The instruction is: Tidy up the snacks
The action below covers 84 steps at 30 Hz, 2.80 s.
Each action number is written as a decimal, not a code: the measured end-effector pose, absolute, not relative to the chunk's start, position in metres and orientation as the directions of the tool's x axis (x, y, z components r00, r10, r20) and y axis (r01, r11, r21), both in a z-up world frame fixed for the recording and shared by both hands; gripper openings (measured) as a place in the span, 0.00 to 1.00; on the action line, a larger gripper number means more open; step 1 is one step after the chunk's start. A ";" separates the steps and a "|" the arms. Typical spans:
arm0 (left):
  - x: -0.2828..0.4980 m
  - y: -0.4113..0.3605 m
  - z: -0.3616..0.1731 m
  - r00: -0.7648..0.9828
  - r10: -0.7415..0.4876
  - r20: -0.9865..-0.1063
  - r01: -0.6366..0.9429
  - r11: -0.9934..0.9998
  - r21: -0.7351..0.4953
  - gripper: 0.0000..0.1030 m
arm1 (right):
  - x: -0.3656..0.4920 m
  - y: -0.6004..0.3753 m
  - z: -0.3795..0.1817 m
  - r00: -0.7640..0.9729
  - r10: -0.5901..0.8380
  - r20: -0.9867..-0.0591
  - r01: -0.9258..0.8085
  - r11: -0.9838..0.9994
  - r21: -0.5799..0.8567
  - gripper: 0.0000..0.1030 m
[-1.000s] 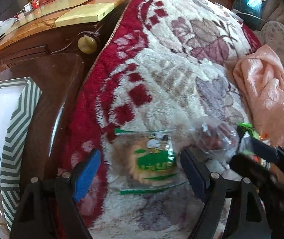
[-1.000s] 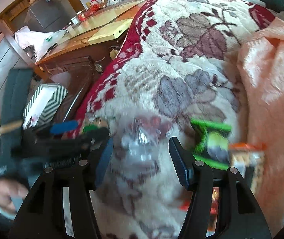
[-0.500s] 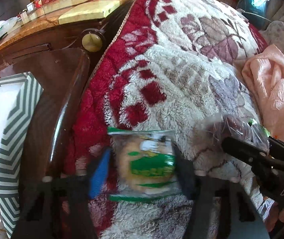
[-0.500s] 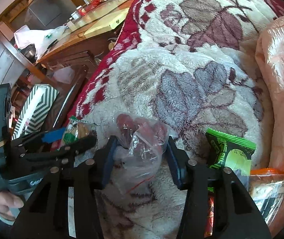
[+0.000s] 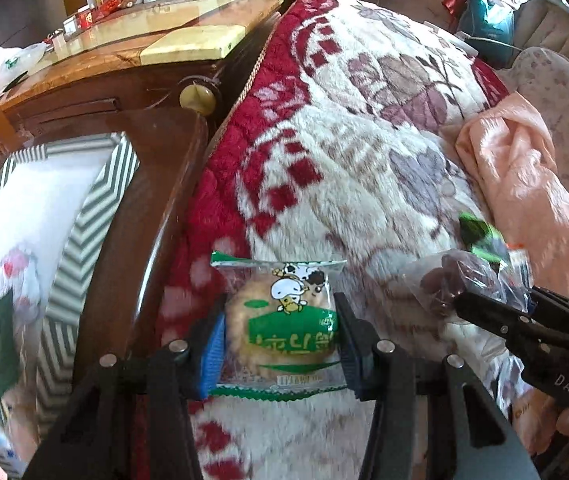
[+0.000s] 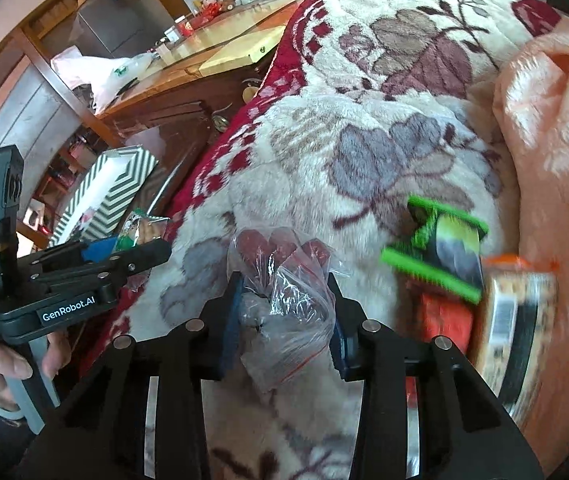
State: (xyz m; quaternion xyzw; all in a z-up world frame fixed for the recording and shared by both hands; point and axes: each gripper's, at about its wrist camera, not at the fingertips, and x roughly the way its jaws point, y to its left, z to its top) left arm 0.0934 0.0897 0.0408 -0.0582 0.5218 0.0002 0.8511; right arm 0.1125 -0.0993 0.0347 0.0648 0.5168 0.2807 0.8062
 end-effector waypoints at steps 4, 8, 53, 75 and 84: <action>0.074 0.084 0.039 0.445 -0.067 -0.893 -0.047 0.994 -0.099 0.50 | 0.092 -0.100 0.032 0.291 0.499 -0.816 -0.392 0.841 0.374 0.35; 0.065 0.082 0.033 0.428 -0.071 -0.901 -0.046 0.994 -0.101 0.50 | 0.079 -0.101 0.028 0.292 0.481 -0.827 -0.383 0.851 0.360 0.44; -0.003 0.160 0.087 0.541 0.067 -0.838 -0.215 0.975 -0.062 0.50 | 0.037 -0.009 0.083 0.257 0.561 -0.787 -0.564 0.748 0.349 0.42; -0.033 0.244 0.090 0.534 0.149 -0.832 -0.370 0.926 -0.072 0.50 | 0.016 0.092 0.101 0.171 0.573 -0.801 -0.705 0.639 0.307 0.42; -0.041 0.276 0.084 0.518 0.167 -0.839 -0.427 0.900 -0.084 0.50 | 0.014 0.129 0.103 0.145 0.571 -0.808 -0.747 0.599 0.289 0.42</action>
